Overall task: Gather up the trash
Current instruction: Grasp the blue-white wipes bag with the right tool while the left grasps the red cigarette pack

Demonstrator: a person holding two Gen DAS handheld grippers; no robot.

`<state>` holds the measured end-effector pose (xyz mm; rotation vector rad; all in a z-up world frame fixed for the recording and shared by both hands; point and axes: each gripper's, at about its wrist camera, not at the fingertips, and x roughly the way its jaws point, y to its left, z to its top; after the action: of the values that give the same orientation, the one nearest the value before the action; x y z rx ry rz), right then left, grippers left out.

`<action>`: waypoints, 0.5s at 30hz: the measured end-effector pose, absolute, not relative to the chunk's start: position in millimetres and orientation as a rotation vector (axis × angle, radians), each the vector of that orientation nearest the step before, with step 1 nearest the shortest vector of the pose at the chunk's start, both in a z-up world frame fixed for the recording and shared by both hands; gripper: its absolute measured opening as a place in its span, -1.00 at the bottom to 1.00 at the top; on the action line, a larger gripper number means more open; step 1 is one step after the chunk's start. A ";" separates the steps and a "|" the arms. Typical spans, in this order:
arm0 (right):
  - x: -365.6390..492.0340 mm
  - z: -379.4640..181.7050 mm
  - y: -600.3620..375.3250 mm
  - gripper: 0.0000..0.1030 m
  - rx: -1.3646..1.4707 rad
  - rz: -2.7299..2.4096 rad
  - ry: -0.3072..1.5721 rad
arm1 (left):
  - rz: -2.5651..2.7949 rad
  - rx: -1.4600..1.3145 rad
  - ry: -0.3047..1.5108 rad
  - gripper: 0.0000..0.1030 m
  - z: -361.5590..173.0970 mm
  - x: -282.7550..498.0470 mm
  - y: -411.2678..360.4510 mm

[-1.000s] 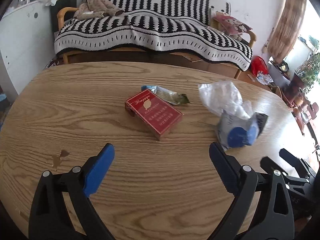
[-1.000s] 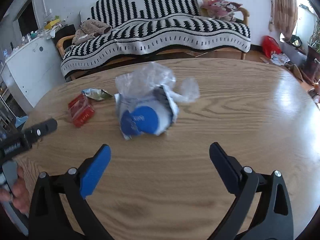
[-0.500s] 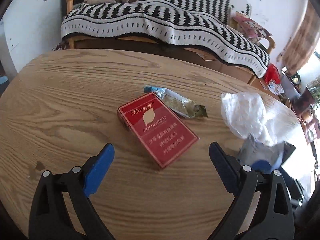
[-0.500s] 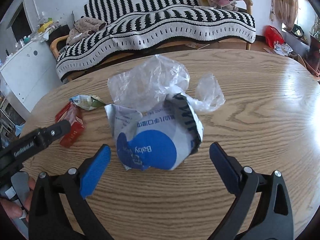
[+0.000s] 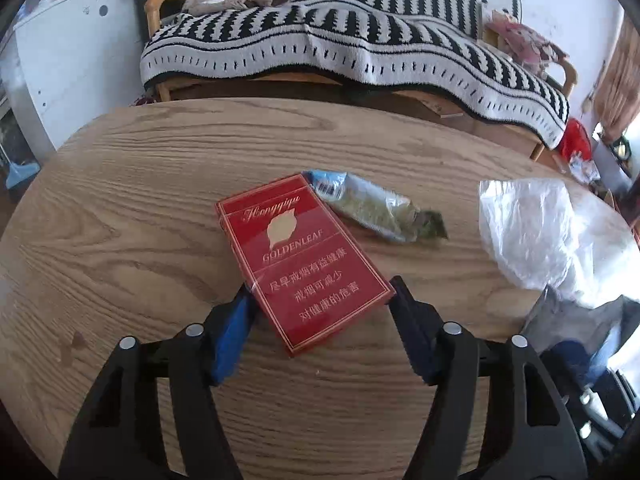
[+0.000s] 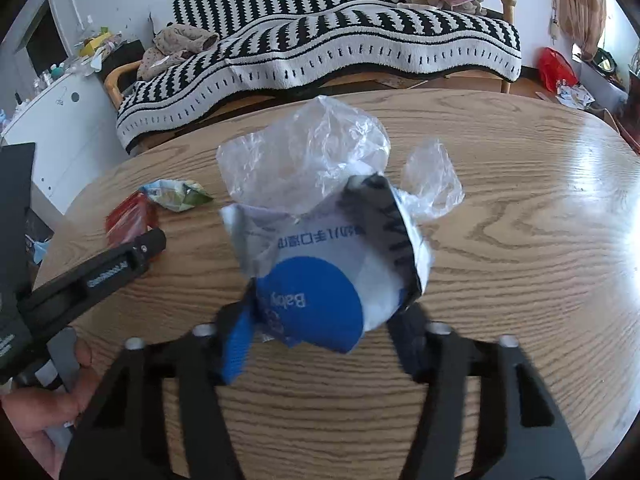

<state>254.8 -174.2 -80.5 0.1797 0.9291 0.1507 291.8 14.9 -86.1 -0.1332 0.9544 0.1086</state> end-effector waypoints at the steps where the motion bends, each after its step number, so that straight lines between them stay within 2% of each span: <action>1: 251.7 -78.0 -175.9 -0.51 0.189 0.155 0.926 | 0.100 -0.143 0.956 0.20 -85.5 290.0 16.5; 6: 236.4 -68.7 -186.0 -0.58 0.189 0.152 0.920 | 0.080 -0.121 0.960 0.16 -80.8 276.8 19.8; 15: 192.6 -41.0 -219.3 -0.59 0.195 0.136 0.874 | 0.020 -0.076 0.927 0.16 -50.7 242.5 10.7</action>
<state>192.6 -219.3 -41.0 0.1949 0.8742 0.1356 242.5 10.7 -50.7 -0.0756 0.9268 0.0200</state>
